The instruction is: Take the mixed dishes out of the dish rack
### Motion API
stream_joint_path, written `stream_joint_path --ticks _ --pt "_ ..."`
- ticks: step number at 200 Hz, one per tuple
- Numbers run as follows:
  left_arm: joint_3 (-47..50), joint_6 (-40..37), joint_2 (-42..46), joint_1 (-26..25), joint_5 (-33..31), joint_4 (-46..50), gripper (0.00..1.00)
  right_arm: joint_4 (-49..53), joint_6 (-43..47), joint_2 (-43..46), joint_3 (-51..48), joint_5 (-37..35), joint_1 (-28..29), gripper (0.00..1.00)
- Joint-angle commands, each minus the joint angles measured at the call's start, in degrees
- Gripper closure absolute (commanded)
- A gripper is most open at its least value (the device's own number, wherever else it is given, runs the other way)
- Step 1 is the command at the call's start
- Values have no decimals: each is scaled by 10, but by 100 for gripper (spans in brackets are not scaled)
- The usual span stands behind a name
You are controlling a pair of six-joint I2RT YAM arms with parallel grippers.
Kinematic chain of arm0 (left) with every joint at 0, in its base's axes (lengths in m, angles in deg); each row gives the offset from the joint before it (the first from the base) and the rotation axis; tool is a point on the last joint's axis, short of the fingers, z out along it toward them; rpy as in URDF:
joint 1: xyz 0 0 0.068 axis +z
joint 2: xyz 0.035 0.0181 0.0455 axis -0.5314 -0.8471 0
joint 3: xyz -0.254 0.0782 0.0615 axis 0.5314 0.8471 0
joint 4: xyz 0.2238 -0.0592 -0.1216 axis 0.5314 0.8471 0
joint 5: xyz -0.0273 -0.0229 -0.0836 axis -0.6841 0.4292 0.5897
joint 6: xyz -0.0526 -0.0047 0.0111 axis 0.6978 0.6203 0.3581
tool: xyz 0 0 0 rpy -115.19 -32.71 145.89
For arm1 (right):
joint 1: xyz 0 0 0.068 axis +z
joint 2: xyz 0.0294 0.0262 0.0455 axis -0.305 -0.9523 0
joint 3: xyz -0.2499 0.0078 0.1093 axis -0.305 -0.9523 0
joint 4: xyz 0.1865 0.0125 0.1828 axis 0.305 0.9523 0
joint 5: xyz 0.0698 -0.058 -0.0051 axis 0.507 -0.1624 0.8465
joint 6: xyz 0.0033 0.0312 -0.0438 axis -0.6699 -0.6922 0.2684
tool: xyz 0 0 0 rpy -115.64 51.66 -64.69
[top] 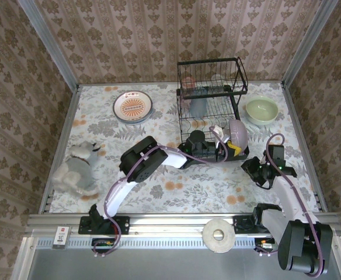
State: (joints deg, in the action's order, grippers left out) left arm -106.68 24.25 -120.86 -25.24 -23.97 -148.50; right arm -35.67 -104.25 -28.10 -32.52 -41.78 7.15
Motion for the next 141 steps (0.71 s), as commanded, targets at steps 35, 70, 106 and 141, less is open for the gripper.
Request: stream_joint_path --ticks 35,70,106,141 --pt "18 -230 50 -11 86 -106 100 45 12 11 31 -9 -2 69" --pt "34 -328 48 -21 45 -106 100 64 18 14 42 -17 -2 69" --pt "31 -371 40 -30 -33 -106 100 73 17 19 56 -34 -2 71" --pt "-19 -288 13 -36 -93 -108 100 70 15 17 65 -44 -2 72"
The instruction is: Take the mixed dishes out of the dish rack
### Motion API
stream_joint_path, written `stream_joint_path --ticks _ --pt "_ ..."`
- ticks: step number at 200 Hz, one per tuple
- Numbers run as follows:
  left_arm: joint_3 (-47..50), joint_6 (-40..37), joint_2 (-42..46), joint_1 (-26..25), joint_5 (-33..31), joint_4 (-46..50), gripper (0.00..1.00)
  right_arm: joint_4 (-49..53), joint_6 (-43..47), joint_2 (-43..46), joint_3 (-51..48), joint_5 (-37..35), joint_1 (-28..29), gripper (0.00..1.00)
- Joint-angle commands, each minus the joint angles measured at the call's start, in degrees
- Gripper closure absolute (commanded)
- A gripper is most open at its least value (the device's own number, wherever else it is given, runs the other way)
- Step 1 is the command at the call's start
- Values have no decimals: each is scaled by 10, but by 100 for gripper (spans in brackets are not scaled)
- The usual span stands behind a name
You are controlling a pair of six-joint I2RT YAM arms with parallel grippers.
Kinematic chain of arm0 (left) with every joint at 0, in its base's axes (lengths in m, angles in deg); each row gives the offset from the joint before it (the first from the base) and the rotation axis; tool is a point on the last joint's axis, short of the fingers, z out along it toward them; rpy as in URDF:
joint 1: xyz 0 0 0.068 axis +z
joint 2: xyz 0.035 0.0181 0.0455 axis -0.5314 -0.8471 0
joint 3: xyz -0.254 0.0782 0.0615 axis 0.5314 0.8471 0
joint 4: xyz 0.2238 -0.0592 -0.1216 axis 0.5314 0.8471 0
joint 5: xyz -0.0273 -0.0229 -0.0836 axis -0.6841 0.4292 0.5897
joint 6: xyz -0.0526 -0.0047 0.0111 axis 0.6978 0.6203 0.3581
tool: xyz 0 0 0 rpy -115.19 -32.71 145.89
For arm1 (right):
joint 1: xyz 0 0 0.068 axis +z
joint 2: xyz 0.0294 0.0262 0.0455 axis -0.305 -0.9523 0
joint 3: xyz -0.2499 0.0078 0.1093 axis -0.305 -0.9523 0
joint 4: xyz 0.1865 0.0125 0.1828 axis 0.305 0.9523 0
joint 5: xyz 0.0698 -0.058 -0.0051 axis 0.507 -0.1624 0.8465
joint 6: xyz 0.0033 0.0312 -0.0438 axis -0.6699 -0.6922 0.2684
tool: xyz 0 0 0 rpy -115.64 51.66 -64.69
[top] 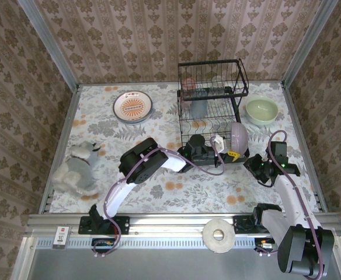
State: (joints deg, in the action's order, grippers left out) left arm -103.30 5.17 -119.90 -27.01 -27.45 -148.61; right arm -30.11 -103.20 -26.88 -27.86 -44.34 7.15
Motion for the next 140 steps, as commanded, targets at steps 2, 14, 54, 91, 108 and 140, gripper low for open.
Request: stream_joint_path --ticks 2,14,54,91,108,140 --pt "-56 -90 3 -19 -60 -107 100 14 4 4 18 -18 -1 72" --pt "-70 -36 2 -20 -103 -107 100 12 4 0 19 -18 -1 72" --pt "-102 202 -4 10 -158 -105 100 21 8 16 18 -24 -1 73" --pt "-130 408 -17 52 -134 -105 100 32 15 35 17 -35 -1 73" --pt "-142 428 -22 57 -105 -105 100 28 14 38 16 -33 -1 73" --pt "-175 483 -33 64 -46 -106 100 22 13 34 16 -29 -1 73"
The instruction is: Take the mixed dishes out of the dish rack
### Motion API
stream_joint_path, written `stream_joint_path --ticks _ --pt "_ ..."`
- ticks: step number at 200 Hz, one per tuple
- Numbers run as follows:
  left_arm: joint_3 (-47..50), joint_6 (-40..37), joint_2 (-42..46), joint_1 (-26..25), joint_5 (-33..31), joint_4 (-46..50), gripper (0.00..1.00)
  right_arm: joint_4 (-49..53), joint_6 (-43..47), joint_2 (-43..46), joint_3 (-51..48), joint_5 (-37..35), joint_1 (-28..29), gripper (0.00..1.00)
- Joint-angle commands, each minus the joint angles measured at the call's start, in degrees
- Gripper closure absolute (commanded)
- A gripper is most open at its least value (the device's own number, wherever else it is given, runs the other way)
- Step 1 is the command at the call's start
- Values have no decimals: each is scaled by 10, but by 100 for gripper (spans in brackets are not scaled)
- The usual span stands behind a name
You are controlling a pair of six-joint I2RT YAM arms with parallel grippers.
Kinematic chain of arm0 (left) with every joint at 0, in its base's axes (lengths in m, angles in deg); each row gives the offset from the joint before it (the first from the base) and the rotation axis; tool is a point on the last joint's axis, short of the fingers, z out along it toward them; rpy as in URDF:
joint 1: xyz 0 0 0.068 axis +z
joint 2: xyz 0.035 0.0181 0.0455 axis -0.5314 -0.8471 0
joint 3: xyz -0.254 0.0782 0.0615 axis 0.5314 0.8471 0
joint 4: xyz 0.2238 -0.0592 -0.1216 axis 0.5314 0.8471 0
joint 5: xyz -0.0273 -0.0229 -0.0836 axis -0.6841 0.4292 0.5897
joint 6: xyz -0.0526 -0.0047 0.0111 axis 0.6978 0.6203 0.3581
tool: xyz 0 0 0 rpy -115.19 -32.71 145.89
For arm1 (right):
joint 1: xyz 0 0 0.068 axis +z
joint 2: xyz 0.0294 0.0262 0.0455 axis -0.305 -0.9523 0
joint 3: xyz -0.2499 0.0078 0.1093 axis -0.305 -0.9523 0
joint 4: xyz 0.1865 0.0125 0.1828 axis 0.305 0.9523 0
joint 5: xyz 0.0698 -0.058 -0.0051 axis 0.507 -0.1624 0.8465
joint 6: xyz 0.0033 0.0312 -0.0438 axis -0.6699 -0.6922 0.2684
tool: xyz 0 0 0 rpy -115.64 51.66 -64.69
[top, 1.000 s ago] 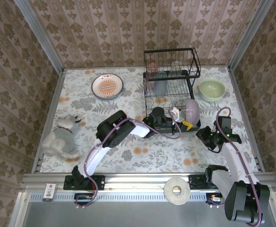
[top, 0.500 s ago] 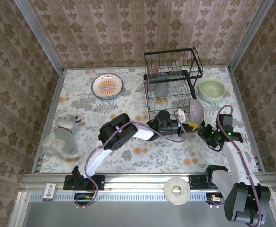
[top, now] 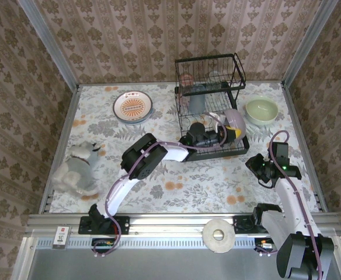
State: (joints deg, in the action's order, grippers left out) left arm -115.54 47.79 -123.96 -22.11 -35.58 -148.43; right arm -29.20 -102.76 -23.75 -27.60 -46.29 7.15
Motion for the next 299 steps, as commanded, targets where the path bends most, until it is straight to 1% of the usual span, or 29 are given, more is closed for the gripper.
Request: stream_joint_path --ticks 1,38,81,106,110,124,141,155,184,218,232,253,267,276,288,289,294,299 --pt "-53 57 8 15 36 -108 100 13 9 3 14 -10 -1 73" --pt "-54 58 14 15 51 -107 100 12 10 4 16 -6 -1 73" --pt "-22 14 52 14 74 -106 100 1 11 3 21 4 -1 73" --pt "12 -31 88 14 84 -104 100 1 16 2 25 0 -1 72" --pt "17 -37 93 15 103 -104 100 2 17 2 27 -1 0 71" --pt "32 -60 114 15 126 -103 100 8 23 4 40 -10 -1 70" --pt "56 -90 140 18 145 -99 100 11 26 2 62 -14 -1 66" --pt "58 -92 152 24 167 -94 100 8 27 -1 77 -15 -1 64" --pt "77 -105 177 43 199 -81 100 14 41 -14 114 -27 0 55" --pt "105 -158 228 60 242 -10 100 12 49 -20 149 -34 -1 43" --pt "114 -213 257 65 256 55 100 8 52 -25 164 -34 -1 37" --pt "117 -345 311 71 263 238 100 -3 53 -38 183 -16 1 32" --pt "116 -404 338 81 277 321 100 -9 56 -49 195 -10 4 28" --pt "112 -457 354 87 286 387 100 -14 58 -53 200 -10 10 25" --pt "95 -543 374 89 270 511 100 -20 61 -58 207 -14 18 22" --pt "93 -564 375 89 268 527 100 -21 61 -58 207 -14 18 21" --pt "76 -594 381 87 259 592 100 -24 61 -61 211 -15 21 20" --pt "58 -643 384 85 249 657 100 -28 63 -63 213 -14 24 18"
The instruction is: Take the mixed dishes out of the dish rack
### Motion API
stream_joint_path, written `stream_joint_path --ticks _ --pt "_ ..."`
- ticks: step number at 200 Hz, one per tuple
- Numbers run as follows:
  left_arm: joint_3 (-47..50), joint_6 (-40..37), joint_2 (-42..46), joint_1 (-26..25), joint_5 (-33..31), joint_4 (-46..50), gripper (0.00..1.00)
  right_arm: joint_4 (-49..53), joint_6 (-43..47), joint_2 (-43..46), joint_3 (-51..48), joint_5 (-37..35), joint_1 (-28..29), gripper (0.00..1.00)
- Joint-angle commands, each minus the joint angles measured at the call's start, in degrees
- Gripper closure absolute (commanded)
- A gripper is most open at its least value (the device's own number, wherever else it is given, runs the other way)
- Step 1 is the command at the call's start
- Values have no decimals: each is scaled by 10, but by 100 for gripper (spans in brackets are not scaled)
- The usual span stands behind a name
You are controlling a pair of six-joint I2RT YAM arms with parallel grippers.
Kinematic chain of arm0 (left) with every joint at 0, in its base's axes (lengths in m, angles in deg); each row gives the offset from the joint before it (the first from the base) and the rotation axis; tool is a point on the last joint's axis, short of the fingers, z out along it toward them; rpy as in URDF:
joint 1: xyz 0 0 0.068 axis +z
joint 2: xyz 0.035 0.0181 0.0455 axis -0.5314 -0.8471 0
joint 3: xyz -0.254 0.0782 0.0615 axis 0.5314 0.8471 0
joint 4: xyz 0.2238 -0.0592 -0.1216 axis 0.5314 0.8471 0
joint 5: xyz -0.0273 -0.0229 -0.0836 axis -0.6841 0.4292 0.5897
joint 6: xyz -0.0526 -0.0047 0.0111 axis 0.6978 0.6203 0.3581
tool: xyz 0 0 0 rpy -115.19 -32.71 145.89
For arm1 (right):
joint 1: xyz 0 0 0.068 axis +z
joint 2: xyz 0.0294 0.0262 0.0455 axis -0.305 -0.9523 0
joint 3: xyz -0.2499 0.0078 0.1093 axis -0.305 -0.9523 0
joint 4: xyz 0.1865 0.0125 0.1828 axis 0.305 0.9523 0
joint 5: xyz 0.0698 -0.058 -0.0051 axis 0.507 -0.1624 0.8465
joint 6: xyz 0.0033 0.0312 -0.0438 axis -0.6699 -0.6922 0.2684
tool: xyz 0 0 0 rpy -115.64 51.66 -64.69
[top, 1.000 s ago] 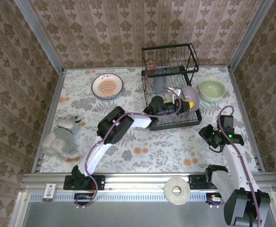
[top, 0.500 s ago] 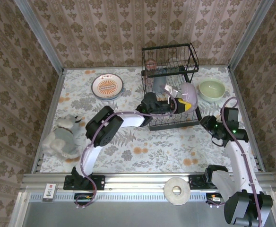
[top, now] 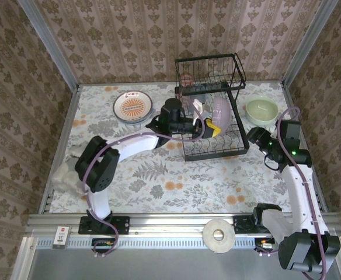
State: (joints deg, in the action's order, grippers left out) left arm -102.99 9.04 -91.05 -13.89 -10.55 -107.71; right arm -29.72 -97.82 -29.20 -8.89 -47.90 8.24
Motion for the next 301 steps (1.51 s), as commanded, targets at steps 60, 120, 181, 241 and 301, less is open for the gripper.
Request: stream_joint_path --ticks 60,120,181,241,301 --pt "-168 -578 88 -28 -233 658 100 -39 47 -50 71 12 53 0" --pt "-75 -725 173 -89 -522 652 100 22 117 -76 154 17 126 0" --pt "11 -831 198 -134 -658 570 100 111 188 -153 243 -43 293 1" --pt "21 -857 186 -159 -692 555 100 156 212 -248 289 -119 366 10" --pt "22 -854 178 -166 -699 550 100 163 198 -291 293 -169 395 32"
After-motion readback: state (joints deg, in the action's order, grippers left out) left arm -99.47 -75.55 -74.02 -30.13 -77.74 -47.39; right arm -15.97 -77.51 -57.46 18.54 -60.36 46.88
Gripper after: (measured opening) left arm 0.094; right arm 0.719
